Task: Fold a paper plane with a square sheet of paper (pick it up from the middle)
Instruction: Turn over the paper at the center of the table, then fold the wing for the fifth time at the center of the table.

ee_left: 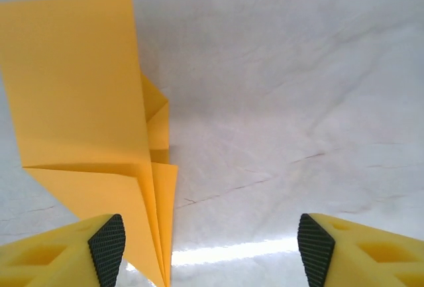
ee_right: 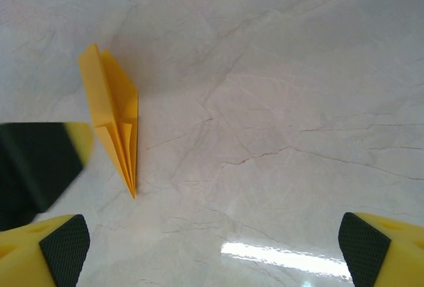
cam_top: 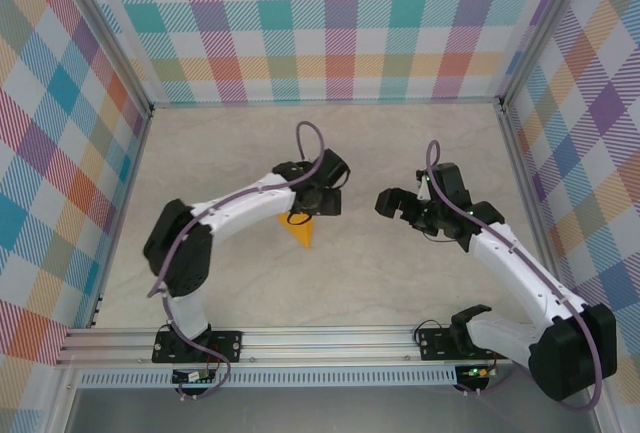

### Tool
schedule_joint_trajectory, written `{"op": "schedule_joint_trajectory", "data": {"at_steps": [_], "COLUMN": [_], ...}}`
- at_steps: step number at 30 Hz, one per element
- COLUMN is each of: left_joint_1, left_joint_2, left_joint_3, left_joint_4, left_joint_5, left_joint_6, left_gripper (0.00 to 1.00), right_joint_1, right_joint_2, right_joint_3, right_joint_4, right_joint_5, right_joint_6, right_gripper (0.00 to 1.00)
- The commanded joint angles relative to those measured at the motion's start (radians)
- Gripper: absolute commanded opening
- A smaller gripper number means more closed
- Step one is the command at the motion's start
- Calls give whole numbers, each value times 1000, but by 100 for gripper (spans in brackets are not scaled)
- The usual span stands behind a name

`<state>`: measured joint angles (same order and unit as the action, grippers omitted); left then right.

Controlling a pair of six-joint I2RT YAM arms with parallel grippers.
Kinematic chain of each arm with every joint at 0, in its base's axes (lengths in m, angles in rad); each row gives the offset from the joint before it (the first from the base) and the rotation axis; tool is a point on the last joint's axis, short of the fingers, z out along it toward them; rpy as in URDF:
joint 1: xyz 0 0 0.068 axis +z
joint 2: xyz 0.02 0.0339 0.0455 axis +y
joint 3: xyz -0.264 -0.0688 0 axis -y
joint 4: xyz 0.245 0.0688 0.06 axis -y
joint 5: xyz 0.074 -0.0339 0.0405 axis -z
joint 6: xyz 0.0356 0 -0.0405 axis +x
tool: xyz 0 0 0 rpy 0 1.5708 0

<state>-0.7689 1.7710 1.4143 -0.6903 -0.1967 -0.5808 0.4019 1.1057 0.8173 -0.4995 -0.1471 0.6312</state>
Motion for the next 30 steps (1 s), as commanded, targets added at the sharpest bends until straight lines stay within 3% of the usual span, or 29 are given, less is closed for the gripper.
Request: {"op": "schedule_joint_trajectory", "data": {"at_steps": [1, 7, 13, 21, 30], "left_joint_1": [80, 243, 450, 619, 646], "left_joint_2": [-135, -334, -442, -444, -410], "left_joint_3": [-105, -292, -481, -579, -553], "left_joint_4": [100, 106, 119, 167, 167], "left_joint_5": [94, 63, 139, 215, 253], "left_joint_6": [-20, -63, -100, -88, -38], "left_gripper": [77, 87, 90, 97, 99], "right_joint_1": [64, 302, 425, 459, 457], "right_joint_2": [86, 340, 629, 888, 981], "right_joint_3": [17, 163, 379, 590, 652], "right_joint_4": [93, 164, 221, 241, 87], "right_joint_5": [-37, 40, -12, -83, -57], "right_joint_6": [14, 76, 131, 125, 38], "right_gripper": [98, 96, 91, 87, 87]}}
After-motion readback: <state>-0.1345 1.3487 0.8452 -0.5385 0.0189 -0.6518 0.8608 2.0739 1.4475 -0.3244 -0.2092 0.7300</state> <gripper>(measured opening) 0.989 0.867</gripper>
